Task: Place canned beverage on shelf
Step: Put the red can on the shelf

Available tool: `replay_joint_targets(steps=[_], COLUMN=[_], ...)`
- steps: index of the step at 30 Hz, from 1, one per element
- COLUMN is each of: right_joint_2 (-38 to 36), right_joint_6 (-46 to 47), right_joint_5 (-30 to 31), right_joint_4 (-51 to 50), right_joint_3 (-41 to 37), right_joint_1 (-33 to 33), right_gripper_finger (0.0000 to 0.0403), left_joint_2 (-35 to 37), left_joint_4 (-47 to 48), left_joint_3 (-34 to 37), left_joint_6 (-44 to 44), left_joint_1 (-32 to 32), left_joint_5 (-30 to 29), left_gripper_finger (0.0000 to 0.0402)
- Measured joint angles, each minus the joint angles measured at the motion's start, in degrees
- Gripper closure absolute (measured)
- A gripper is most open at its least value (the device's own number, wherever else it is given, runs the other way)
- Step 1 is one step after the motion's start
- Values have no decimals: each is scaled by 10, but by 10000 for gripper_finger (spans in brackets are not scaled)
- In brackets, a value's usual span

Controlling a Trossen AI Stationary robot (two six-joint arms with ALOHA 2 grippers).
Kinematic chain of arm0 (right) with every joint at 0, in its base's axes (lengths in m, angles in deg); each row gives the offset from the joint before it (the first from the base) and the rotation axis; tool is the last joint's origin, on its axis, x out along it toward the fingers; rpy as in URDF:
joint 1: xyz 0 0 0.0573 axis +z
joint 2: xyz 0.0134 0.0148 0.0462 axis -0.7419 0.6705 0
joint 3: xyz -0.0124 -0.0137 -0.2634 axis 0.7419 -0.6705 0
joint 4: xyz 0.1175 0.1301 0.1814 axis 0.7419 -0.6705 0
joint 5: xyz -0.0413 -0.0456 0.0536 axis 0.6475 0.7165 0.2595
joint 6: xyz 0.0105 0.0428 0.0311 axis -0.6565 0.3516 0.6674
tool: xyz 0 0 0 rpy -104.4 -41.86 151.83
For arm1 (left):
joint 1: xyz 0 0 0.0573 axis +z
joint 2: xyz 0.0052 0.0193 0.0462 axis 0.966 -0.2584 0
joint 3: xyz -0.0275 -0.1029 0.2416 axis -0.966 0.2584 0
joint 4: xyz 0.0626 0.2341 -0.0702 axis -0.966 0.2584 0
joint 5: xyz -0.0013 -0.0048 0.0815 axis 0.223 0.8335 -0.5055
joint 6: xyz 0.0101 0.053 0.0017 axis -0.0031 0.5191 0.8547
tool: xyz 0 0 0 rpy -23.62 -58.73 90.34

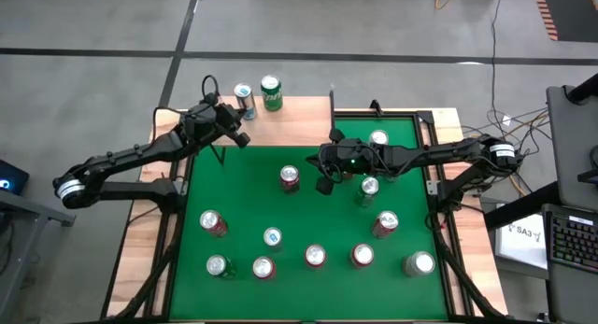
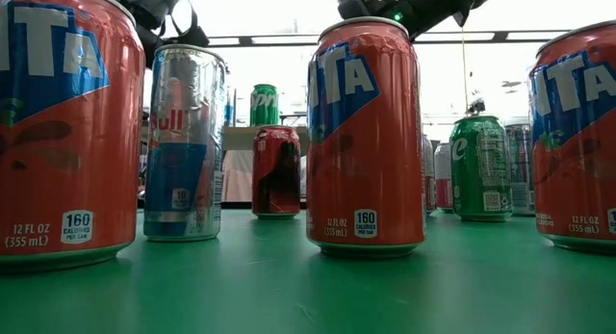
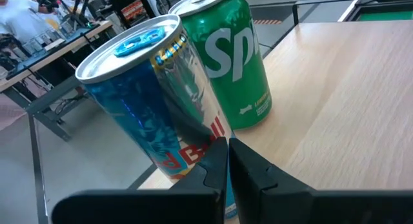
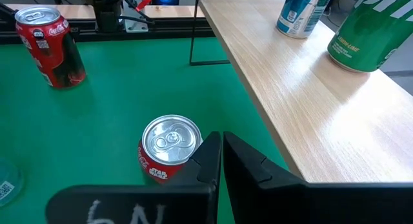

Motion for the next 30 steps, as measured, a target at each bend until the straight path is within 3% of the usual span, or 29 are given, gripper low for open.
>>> replay_joint_targets(steps=[30], right_joint_2=[0], right_joint_6=[0], right_joint_5=[0], right_joint_4=[0], right_joint_3=[0], right_joint_1=[0], right_gripper_finger=[394], left_joint_2=[0], left_joint_4=[-14], left_joint_3=[1], left_joint_6=[3], left_joint_1=[1], left_joint_5=[0], left_gripper_finger=[402])
